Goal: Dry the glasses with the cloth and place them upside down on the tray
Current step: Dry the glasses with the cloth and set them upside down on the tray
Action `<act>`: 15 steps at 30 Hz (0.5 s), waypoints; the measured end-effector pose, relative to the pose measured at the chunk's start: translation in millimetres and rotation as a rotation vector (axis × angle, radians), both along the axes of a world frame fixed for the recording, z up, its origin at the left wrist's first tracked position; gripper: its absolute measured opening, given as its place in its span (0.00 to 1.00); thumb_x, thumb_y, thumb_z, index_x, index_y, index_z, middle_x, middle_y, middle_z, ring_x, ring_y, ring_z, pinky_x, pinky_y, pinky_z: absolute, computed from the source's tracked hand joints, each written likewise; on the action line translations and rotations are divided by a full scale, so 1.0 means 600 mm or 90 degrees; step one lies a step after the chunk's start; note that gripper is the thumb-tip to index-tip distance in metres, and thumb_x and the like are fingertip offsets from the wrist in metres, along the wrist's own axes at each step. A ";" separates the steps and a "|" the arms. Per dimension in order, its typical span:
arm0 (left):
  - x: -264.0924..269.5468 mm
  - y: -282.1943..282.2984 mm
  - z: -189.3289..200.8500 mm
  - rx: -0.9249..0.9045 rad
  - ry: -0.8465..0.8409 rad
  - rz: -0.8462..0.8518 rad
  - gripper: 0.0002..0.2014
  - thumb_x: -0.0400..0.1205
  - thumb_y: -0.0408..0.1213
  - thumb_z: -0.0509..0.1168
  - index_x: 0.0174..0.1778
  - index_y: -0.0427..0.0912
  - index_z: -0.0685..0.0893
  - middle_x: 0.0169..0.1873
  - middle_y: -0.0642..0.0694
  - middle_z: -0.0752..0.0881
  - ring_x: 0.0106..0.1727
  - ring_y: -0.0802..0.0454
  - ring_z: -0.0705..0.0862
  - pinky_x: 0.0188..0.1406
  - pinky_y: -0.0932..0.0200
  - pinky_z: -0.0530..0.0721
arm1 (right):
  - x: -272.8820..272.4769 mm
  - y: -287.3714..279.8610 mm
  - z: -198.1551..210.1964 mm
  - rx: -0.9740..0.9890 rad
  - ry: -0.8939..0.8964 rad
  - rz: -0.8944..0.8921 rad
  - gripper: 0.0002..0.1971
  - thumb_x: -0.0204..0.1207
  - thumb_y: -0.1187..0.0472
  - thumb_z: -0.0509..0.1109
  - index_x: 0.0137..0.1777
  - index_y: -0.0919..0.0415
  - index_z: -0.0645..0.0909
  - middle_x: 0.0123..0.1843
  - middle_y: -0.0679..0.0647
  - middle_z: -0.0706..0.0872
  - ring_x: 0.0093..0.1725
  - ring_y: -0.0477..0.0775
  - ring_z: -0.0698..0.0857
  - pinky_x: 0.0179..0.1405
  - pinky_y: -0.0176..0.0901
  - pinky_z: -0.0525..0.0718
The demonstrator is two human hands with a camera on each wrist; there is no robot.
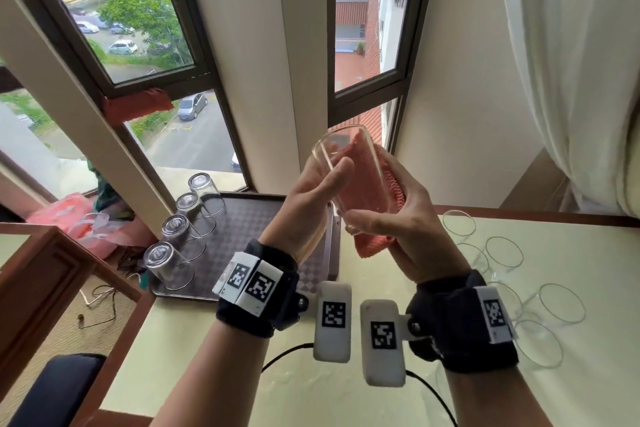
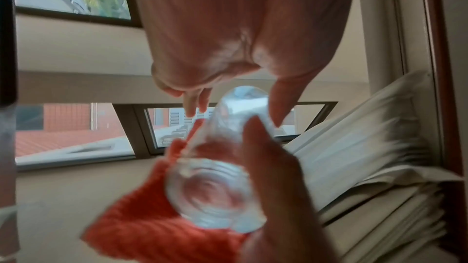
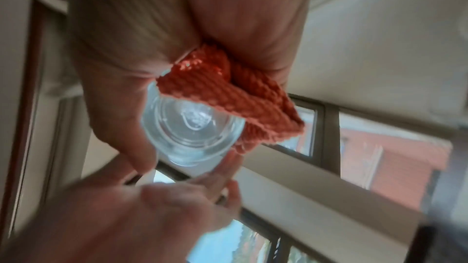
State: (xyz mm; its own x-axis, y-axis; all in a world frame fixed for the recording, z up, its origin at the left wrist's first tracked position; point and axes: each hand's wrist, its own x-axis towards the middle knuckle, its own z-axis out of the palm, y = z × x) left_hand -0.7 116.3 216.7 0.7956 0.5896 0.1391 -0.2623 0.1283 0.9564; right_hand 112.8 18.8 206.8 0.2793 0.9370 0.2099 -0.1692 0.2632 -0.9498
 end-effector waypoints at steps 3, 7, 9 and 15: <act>-0.005 0.012 -0.005 -0.030 -0.012 0.039 0.41 0.77 0.39 0.71 0.83 0.35 0.59 0.71 0.34 0.81 0.72 0.43 0.82 0.70 0.48 0.82 | -0.001 -0.001 0.006 0.020 -0.175 -0.112 0.47 0.58 0.62 0.85 0.75 0.40 0.66 0.66 0.42 0.83 0.68 0.43 0.84 0.66 0.44 0.85; -0.001 -0.008 0.018 0.010 -0.005 0.014 0.12 0.84 0.41 0.66 0.60 0.59 0.88 0.71 0.34 0.80 0.70 0.47 0.83 0.72 0.47 0.79 | -0.013 0.002 0.007 0.033 -0.243 -0.125 0.47 0.58 0.52 0.85 0.76 0.37 0.63 0.67 0.38 0.80 0.70 0.41 0.82 0.68 0.47 0.84; 0.002 -0.018 0.024 0.017 -0.014 0.018 0.16 0.83 0.42 0.62 0.47 0.72 0.90 0.61 0.43 0.86 0.61 0.56 0.87 0.63 0.56 0.85 | -0.014 0.000 0.008 0.023 -0.134 -0.070 0.47 0.59 0.60 0.85 0.78 0.45 0.68 0.67 0.49 0.84 0.69 0.51 0.84 0.67 0.53 0.85; -0.006 -0.005 0.006 0.038 -0.004 0.011 0.29 0.78 0.57 0.70 0.72 0.49 0.75 0.62 0.46 0.84 0.65 0.52 0.84 0.67 0.52 0.84 | -0.002 -0.012 0.000 0.003 0.064 0.000 0.43 0.59 0.65 0.81 0.77 0.55 0.73 0.66 0.62 0.85 0.65 0.66 0.86 0.58 0.54 0.88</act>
